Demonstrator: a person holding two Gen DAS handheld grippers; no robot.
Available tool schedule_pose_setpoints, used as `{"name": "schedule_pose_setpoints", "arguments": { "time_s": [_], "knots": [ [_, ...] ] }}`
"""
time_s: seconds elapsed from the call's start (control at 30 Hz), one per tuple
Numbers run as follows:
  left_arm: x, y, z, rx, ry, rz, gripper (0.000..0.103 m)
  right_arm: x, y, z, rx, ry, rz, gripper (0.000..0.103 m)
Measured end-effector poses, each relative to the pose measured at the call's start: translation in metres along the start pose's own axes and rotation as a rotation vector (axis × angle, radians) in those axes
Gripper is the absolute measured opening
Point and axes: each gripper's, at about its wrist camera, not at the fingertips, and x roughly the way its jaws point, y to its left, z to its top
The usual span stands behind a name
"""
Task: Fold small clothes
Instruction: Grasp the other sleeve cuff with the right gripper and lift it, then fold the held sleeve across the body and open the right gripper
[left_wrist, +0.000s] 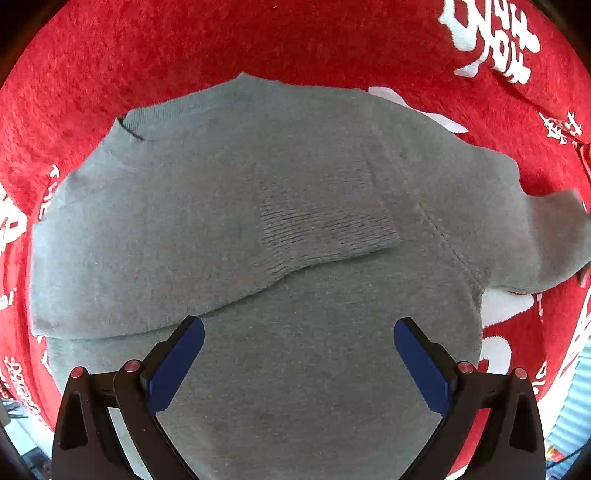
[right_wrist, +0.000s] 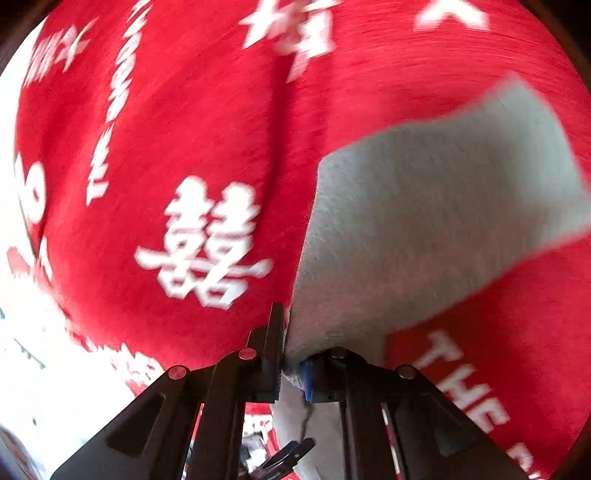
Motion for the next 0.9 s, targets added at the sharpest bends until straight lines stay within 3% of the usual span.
{"name": "schedule_pose_setpoints", "arguments": {
  "time_s": [0.17, 0.33, 0.5, 0.6, 0.73, 0.8, 0.83, 0.9],
  "knots": [
    [-0.01, 0.02, -0.008, 0.017, -0.037, 0.016, 0.103, 0.057, 0.071, -0.035, -0.22, 0.142, 0.008, 0.01],
    [-0.019, 0.056, -0.015, -0.042, -0.063, 0.018, 0.103, 0.136, 0.134, -0.101, -0.491, 0.322, -0.061, 0.01],
    [-0.026, 0.105, -0.028, -0.119, -0.101, 0.045, 0.103, 0.214, 0.139, -0.168, -0.53, 0.49, -0.132, 0.01],
    [-0.024, 0.127, -0.035, -0.161, -0.098, 0.064, 0.103, 0.256, 0.123, -0.198, -0.522, 0.568, -0.249, 0.012],
    [-0.024, 0.155, -0.042, -0.188, -0.101, 0.089, 0.103, 0.274, 0.092, -0.21, -0.484, 0.601, -0.388, 0.016],
    [-0.024, 0.166, -0.046, -0.196, -0.104, 0.09, 0.103, 0.27, 0.083, -0.209, -0.438, 0.591, -0.403, 0.055],
    [-0.023, 0.17, -0.048, -0.202, -0.105, 0.085, 0.103, 0.264, 0.081, -0.208, -0.413, 0.572, -0.385, 0.06],
    [-0.021, 0.177, -0.049, -0.217, -0.106, 0.069, 0.103, 0.249, 0.086, -0.202, -0.398, 0.491, -0.375, 0.06]
  ]
}}
